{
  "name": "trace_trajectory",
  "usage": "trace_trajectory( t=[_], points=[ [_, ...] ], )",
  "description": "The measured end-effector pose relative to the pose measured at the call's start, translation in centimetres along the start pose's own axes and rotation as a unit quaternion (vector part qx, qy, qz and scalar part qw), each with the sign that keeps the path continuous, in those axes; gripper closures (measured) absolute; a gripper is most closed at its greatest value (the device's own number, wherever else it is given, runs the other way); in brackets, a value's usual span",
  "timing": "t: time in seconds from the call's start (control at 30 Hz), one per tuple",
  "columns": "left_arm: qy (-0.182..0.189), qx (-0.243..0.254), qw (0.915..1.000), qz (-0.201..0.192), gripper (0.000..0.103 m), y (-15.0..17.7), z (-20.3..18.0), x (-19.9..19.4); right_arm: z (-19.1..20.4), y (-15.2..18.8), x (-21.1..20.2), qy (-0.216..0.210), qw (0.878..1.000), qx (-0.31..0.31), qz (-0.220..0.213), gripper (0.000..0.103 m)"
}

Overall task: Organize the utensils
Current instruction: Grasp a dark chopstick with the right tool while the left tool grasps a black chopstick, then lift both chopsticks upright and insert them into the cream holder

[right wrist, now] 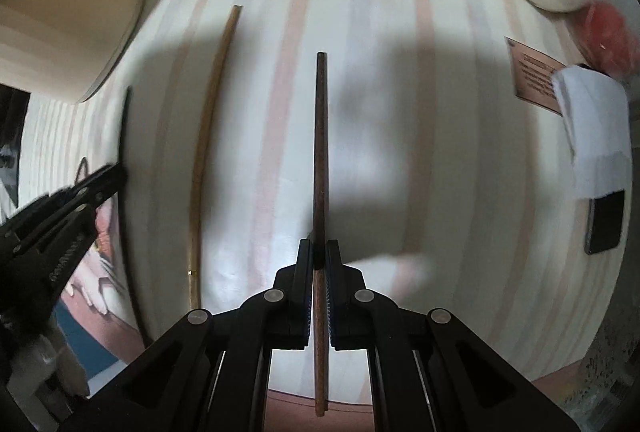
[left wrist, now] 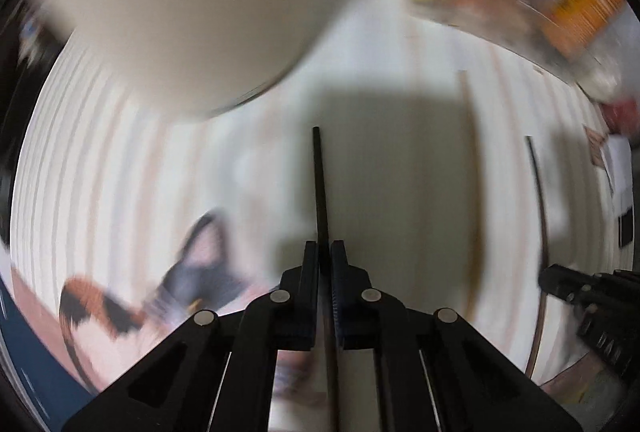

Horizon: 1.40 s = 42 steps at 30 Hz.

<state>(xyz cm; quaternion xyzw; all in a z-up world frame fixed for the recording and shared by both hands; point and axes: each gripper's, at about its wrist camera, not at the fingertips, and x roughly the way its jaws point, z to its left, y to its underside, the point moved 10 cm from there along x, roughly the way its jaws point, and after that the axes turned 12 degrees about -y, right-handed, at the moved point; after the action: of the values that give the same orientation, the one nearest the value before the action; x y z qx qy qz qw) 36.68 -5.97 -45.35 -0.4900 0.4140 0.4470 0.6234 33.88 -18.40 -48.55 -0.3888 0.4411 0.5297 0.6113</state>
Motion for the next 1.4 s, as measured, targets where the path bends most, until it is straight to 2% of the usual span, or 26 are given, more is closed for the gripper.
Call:
trace_trajectory(
  t=[0.1,0.2,0.33,0.4,0.53,0.87,1.03,1.13,1.23,1.4],
  points=[
    [0.005,-0.041,0.9989,0.024,0.099,2.1,3.2,0.4,1.3,0.1,0.4,-0.016,1.0,-0.005,0.011,0.097],
    [0.011,-0.06,0.9974,0.038,0.099,3.7,4.8,0.7,2.4,0.7,0.9,-0.027,0.999,-0.01,0.029,0.097],
    [0.01,-0.057,0.9976,0.039,0.099,4.1,5.2,0.8,2.3,0.2,1.0,-0.017,0.999,-0.018,0.048,0.097],
    [0.002,-0.044,0.9984,0.035,0.097,4.4,6.8,0.7,2.6,-0.1,1.1,-0.009,0.998,-0.019,0.063,0.097],
    [-0.009,-0.032,0.999,0.031,0.097,3.7,6.5,0.4,3.4,-3.1,2.4,0.013,0.996,-0.029,0.083,0.097],
    [-0.009,-0.032,0.9991,0.026,0.096,2.8,5.2,0.9,4.6,-4.4,4.0,0.059,0.993,-0.049,0.093,0.096],
    [-0.01,-0.02,0.9997,0.008,0.095,2.4,5.5,0.4,6.2,-3.7,4.6,0.077,0.992,-0.058,0.081,0.096],
    [-0.012,-0.016,0.9998,0.004,0.099,2.0,5.4,0.2,6.5,-3.3,4.6,0.074,0.994,-0.052,0.064,0.097],
    [-0.013,-0.013,0.9998,-0.002,0.1,2.1,5.4,-0.5,6.5,-2.7,4.2,0.063,0.996,-0.042,0.039,0.097],
    [0.001,-0.024,0.9984,-0.052,0.1,1.6,5.7,-5.0,7.6,-1.1,2.0,0.022,0.999,-0.041,-0.008,0.097]
  ],
)
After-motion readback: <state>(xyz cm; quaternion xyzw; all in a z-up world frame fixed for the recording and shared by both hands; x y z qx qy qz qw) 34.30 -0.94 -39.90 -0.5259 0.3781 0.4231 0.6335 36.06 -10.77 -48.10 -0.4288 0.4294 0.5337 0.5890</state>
